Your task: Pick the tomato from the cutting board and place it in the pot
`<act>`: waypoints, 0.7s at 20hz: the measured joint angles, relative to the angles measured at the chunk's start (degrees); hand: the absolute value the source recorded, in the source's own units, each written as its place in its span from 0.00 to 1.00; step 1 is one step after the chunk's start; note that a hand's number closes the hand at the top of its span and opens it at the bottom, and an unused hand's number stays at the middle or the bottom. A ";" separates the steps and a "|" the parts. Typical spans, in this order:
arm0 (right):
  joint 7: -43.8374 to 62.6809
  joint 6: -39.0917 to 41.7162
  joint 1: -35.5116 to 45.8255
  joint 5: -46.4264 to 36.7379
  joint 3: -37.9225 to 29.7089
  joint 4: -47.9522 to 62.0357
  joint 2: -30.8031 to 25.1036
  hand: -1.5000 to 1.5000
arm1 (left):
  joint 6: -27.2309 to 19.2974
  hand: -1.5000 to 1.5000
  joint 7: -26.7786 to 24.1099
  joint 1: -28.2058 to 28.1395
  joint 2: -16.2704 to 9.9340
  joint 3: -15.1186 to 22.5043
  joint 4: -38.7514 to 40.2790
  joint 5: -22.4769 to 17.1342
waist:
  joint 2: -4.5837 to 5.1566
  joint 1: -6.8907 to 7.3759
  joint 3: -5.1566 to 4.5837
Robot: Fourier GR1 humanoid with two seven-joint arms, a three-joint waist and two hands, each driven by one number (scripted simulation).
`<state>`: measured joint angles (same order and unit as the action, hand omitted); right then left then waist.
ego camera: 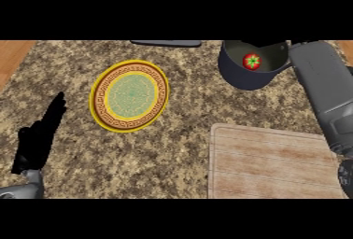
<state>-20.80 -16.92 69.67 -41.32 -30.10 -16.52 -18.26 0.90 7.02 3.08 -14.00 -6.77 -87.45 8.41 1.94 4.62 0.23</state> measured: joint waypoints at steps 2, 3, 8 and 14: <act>-2.39 0.74 0.10 3.28 -2.86 -0.24 0.00 0.00 | -0.01 0.50 0.54 0.30 -0.23 -0.44 -0.06 -0.21 | -0.14 -0.32 0.00; -2.93 1.82 0.49 4.69 -4.07 -0.22 -0.68 0.00 | 0.30 0.50 0.40 -0.26 -0.54 -0.69 -0.18 -0.39 | -0.26 -0.43 -0.02; -4.41 7.99 0.90 9.03 -7.43 1.89 -3.66 0.00 | 0.06 0.50 0.43 -0.94 -0.20 -0.74 -0.43 -0.16 | -0.58 -1.13 -0.10; -6.26 17.20 -1.90 13.05 -9.47 2.69 -7.47 0.00 | 0.19 0.50 -0.45 -3.53 -0.42 -1.85 -1.14 -0.41 | -1.18 -2.43 -0.16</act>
<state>-27.06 0.27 67.77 -28.27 -39.57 -13.83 -25.74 1.09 6.58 -0.46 -14.42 -8.62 -88.59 8.00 0.76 2.18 0.07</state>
